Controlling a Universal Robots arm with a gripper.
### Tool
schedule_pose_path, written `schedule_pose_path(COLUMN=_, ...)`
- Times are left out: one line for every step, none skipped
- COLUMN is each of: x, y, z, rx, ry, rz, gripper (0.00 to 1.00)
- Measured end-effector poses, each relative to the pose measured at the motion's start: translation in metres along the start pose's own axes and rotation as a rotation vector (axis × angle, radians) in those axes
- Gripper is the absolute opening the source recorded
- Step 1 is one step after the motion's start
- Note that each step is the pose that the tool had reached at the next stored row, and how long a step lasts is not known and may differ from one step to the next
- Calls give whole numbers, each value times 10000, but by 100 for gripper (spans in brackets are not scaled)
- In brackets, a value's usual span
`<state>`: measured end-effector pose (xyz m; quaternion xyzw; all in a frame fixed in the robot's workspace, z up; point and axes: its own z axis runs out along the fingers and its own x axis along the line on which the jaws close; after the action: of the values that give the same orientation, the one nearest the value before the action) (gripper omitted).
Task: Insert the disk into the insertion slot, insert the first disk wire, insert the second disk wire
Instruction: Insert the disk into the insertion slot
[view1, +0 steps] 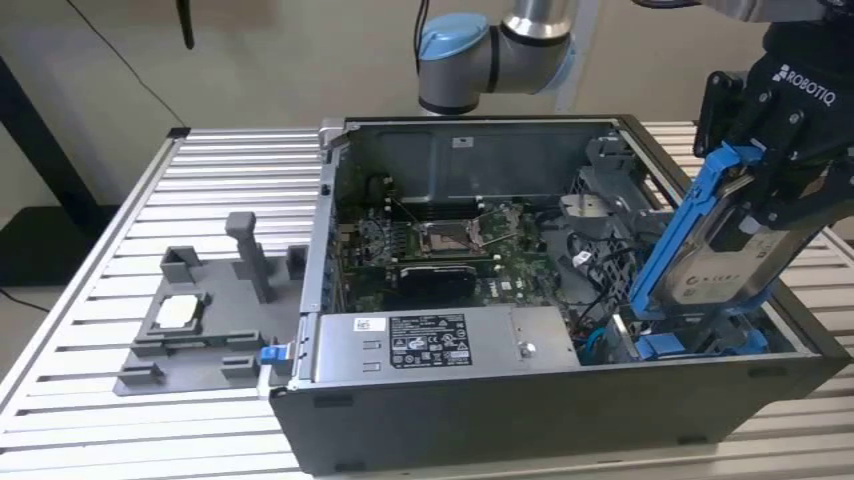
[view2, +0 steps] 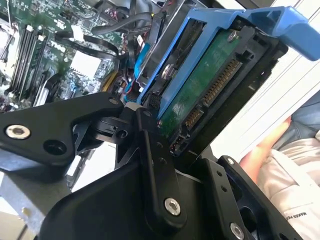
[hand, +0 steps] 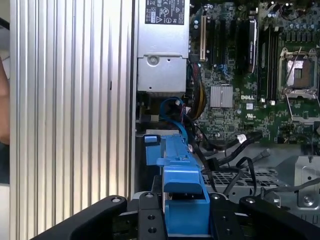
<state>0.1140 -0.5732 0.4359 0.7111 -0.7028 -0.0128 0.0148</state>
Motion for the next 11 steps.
schedule_pose_path(x=0, y=-1, z=16, rx=1, ry=1, rz=-2, gripper=33)
schedule_pose_path(x=1, y=-2, z=32, rx=2, ry=1, rz=-3, gripper=33)
schedule_pose_path(x=2, y=-3, z=47, rx=2, ry=1, rz=-4, gripper=33)
schedule_pose_path(x=4, y=-5, z=62, rx=2, ry=1, rz=-4, gripper=33)
schedule_pose_path(x=5, y=-7, z=77, rx=2, ry=1, rz=-4, gripper=33)
schedule_pose_path(x=6, y=-8, z=91, rx=3, ry=0, rz=-4, gripper=33)
schedule_pose_path(x=7, y=-10, z=105, rx=3, ry=0, rz=-4, gripper=33)
schedule_pose_path(x=8, y=-12, z=116, rx=4, ry=1, rz=-4, gripper=33)
schedule_pose_path(x=9, y=-14, z=127, rx=5, ry=1, rz=-4, gripper=33)
schedule_pose_path(x=10, y=-16, z=136, rx=7, ry=3, rz=-4, gripper=33)
schedule_pose_path(x=10, y=-19, z=144, rx=9, ry=3, rz=-6, gripper=33)
